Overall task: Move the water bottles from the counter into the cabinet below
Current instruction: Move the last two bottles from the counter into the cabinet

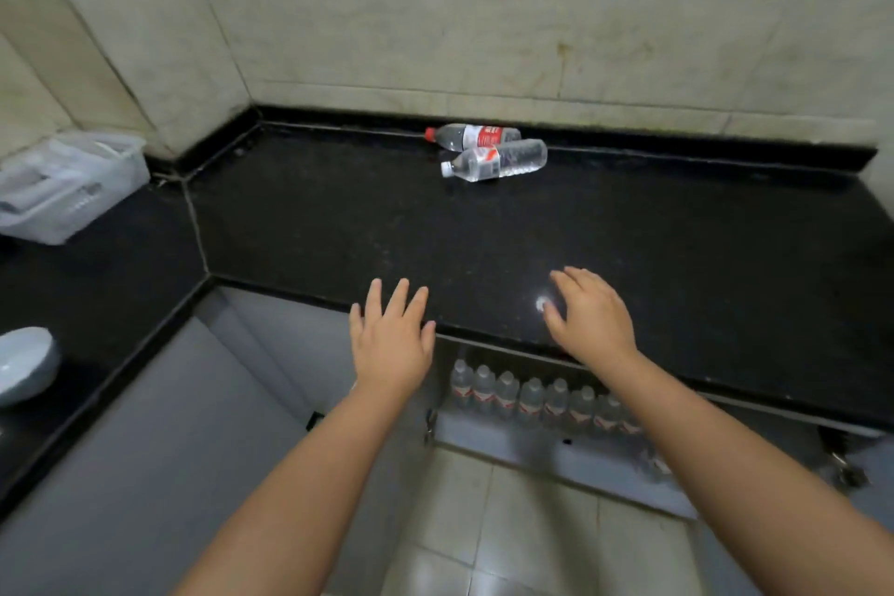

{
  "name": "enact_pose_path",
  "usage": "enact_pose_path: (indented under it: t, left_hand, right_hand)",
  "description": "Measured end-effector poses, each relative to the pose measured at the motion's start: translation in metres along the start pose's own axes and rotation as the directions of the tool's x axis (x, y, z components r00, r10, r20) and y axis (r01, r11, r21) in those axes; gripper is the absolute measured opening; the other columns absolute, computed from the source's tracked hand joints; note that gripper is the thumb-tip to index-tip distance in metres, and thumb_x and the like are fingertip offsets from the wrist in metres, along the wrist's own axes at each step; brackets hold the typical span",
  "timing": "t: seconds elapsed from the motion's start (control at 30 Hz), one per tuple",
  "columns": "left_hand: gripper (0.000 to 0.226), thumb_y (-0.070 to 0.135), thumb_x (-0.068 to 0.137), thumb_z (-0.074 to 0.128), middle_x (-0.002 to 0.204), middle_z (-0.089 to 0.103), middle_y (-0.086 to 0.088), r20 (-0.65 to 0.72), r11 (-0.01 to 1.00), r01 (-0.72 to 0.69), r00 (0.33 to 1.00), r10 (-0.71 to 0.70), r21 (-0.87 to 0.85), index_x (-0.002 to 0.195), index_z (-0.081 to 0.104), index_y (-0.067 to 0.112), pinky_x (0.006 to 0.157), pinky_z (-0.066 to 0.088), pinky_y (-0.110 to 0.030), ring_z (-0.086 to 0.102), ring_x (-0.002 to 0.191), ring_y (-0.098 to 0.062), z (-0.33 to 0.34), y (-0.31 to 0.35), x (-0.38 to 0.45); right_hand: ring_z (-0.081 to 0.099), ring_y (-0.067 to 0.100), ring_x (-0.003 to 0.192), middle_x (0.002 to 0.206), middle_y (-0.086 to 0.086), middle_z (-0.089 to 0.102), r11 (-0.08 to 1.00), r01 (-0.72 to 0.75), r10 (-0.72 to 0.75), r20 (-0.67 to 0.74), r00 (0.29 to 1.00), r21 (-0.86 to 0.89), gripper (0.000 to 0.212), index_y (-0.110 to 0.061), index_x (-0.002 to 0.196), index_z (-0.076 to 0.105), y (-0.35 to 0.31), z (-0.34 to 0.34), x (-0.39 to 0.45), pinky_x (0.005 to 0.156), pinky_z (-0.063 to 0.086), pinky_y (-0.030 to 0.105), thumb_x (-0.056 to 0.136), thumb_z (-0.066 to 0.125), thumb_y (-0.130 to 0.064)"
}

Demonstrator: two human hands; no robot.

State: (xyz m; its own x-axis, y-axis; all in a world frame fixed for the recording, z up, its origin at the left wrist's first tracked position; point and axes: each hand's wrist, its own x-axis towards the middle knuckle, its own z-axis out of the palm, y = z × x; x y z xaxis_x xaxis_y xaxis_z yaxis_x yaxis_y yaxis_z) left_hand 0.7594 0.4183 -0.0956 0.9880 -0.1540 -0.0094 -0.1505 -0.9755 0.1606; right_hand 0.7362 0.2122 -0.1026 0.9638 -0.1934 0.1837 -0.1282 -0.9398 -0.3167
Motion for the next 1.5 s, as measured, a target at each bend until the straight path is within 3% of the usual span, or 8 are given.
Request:
enact_pose_path:
  t: [0.23,0.47,0.57,0.67,0.87,1.03,1.27,1.5]
  left_hand:
    - [0.05,0.037,0.099,0.034,0.159,0.017,0.005,-0.052,1.0,-0.002,0.999,0.003,0.01,0.147,0.023,0.028,0.12,0.012,-0.044,0.003,0.149,-0.024,-0.008,0.002,0.11]
    - [0.05,0.037,0.1,0.031,0.16,0.015,0.004,0.03,0.994,0.097,0.995,-0.099,0.048,0.148,0.02,0.027,0.122,0.01,-0.043,0.001,0.149,-0.023,0.005,-0.005,0.244]
    - [0.05,0.037,0.1,0.032,0.16,0.016,0.004,0.049,0.991,0.096,0.994,-0.101,0.089,0.148,0.021,0.027,0.121,0.012,-0.042,0.003,0.149,-0.024,0.018,-0.013,0.288]
    - [0.05,0.036,0.1,0.032,0.16,0.017,0.003,0.068,0.987,0.126,0.989,-0.133,0.098,0.148,0.021,0.027,0.121,0.014,-0.041,0.004,0.149,-0.023,0.032,-0.021,0.328]
    - [0.049,0.034,0.1,0.033,0.159,0.02,0.002,0.055,0.991,0.128,0.99,-0.13,0.036,0.148,0.023,0.024,0.12,0.021,-0.04,0.007,0.149,-0.022,0.048,-0.019,0.401]
    - [0.054,0.021,0.098,0.04,0.157,0.023,-0.005,0.047,1.0,0.028,0.999,-0.028,0.008,0.149,0.021,0.015,0.12,0.023,-0.038,0.014,0.147,-0.025,0.065,0.008,0.475]
    - [0.074,-0.002,0.088,0.045,0.16,0.007,-0.011,0.165,0.977,-0.209,0.966,0.199,0.046,0.15,0.006,0.005,0.123,0.008,-0.032,-0.001,0.149,-0.025,0.066,0.048,0.567]
    - [0.08,0.008,0.08,0.068,0.144,0.025,-0.015,0.283,0.96,-0.266,0.931,0.233,0.086,0.146,0.023,0.009,0.113,0.033,-0.036,0.032,0.133,-0.032,0.066,0.042,0.572]
  right_hand:
    - [0.047,0.034,0.128,0.131,0.019,0.058,0.998,0.055,-0.058,-0.056,0.997,-0.042,0.042,0.0,0.127,0.054,0.006,0.003,0.13,0.109,0.035,0.042,0.088,0.057,-0.016]
    - [0.032,0.027,0.136,0.141,0.008,0.046,0.96,0.226,-0.184,0.234,0.955,-0.166,0.043,-0.01,0.132,0.046,-0.009,0.078,0.295,0.114,0.024,0.041,0.094,0.048,-0.03]
    - [0.018,0.027,0.144,0.152,0.009,0.028,0.908,0.351,-0.265,0.336,0.904,-0.228,0.054,-0.011,0.142,0.03,-0.028,0.114,0.354,0.119,0.011,0.048,0.094,0.05,-0.028]
    - [0.011,0.028,0.146,0.157,0.009,0.017,0.85,0.443,-0.298,0.434,0.85,-0.284,0.061,-0.014,0.148,0.016,-0.038,0.143,0.401,0.118,0.009,0.051,0.096,0.047,-0.022]
    - [0.043,0.028,0.121,0.128,0.008,0.056,0.673,0.623,-0.421,0.485,0.766,-0.399,0.04,-0.011,0.13,0.046,-0.021,0.146,0.431,0.111,0.022,0.046,0.091,0.052,-0.018]
    - [0.048,0.025,0.116,0.123,0.005,0.059,0.765,0.511,-0.31,0.472,0.825,-0.392,0.033,-0.015,0.119,0.055,0.019,0.133,0.432,0.106,0.027,0.039,0.088,0.054,-0.027]
    - [0.045,0.025,0.119,0.122,0.005,0.057,0.899,0.384,-0.27,0.42,0.866,-0.213,0.047,-0.017,0.121,0.053,0.047,0.14,0.448,0.104,0.027,0.043,0.089,0.047,-0.051]
    - [0.048,0.025,0.11,0.111,0.005,0.065,0.898,0.419,-0.349,0.368,0.862,-0.13,0.032,-0.016,0.118,0.052,0.05,0.139,0.444,0.097,0.031,0.039,0.091,0.044,-0.033]
